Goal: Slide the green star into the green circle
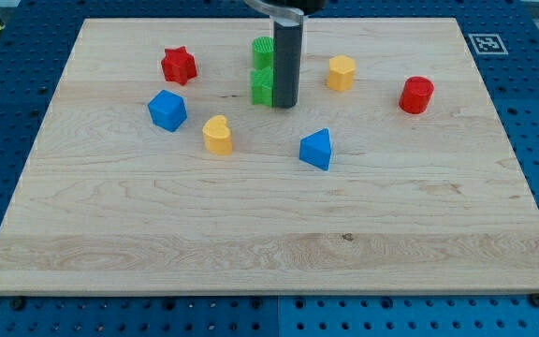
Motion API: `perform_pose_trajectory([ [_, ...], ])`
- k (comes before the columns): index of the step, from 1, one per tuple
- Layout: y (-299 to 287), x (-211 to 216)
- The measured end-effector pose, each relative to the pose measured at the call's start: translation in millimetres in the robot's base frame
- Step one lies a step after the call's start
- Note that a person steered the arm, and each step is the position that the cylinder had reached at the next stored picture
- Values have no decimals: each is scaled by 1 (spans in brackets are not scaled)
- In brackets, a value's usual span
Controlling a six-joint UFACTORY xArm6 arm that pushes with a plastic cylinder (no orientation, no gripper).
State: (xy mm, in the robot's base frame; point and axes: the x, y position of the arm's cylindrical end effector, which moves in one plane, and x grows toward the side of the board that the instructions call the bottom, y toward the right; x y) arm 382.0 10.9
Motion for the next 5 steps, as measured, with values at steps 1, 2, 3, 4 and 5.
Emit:
perform_pose_trajectory([
  [1, -27, 13],
  [2, -47, -8],
  [3, -47, -29],
  [4, -47, -34],
  [5, -43, -21],
])
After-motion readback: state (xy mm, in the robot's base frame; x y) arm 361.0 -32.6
